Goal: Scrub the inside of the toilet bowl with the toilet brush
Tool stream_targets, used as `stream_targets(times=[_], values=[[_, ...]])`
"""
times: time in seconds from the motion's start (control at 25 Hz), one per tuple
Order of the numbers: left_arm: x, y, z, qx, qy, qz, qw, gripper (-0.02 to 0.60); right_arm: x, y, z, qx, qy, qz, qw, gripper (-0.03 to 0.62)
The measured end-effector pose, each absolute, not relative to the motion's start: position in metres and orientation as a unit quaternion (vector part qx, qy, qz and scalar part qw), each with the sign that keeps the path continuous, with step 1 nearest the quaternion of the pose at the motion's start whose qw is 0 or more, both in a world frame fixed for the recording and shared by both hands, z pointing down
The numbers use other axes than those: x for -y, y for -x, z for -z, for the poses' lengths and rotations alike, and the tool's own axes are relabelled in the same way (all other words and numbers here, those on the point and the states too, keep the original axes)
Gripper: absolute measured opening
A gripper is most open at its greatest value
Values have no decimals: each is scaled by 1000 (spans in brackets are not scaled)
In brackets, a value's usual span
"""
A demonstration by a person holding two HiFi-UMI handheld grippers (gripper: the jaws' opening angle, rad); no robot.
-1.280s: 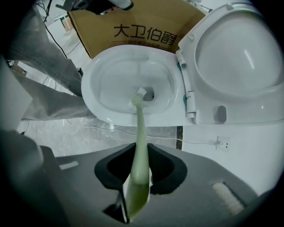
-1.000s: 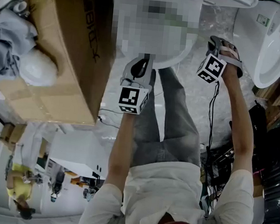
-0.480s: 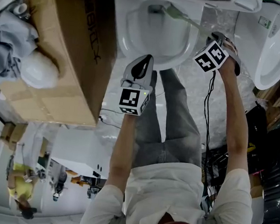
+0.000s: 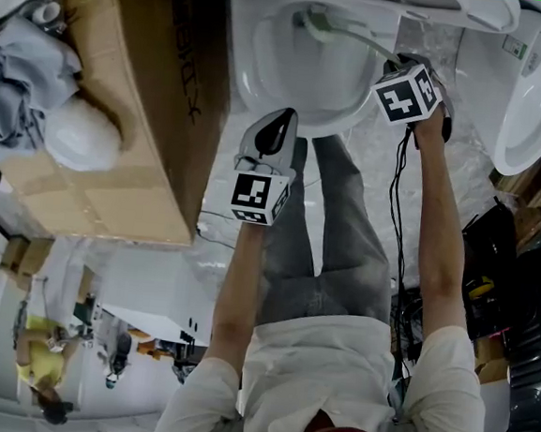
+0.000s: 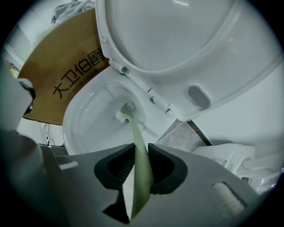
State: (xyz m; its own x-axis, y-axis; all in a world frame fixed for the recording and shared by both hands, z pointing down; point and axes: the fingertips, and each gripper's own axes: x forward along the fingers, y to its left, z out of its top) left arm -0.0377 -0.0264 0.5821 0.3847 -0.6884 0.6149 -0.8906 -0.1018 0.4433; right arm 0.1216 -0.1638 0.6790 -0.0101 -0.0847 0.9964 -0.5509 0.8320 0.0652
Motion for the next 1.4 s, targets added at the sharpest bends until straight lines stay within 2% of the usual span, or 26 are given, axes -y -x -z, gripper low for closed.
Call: stream_targets(times=[0.32, 0.8, 1.08, 1.4], values=[[19, 48, -583, 541, -730, -126, 397, 18, 136, -77, -683, 709, -247, -221, 623, 91], [8, 56, -592, 535, -733, -135, 397, 18, 54, -64, -689, 711, -253, -273, 597, 81], [4, 56, -597, 526, -740, -145, 393, 18, 16, -66, -687, 704, -253, -280, 602, 81], [3, 54, -603, 519, -744, -152, 391, 18, -29, -84, -688, 690, -227, -250, 641, 81]])
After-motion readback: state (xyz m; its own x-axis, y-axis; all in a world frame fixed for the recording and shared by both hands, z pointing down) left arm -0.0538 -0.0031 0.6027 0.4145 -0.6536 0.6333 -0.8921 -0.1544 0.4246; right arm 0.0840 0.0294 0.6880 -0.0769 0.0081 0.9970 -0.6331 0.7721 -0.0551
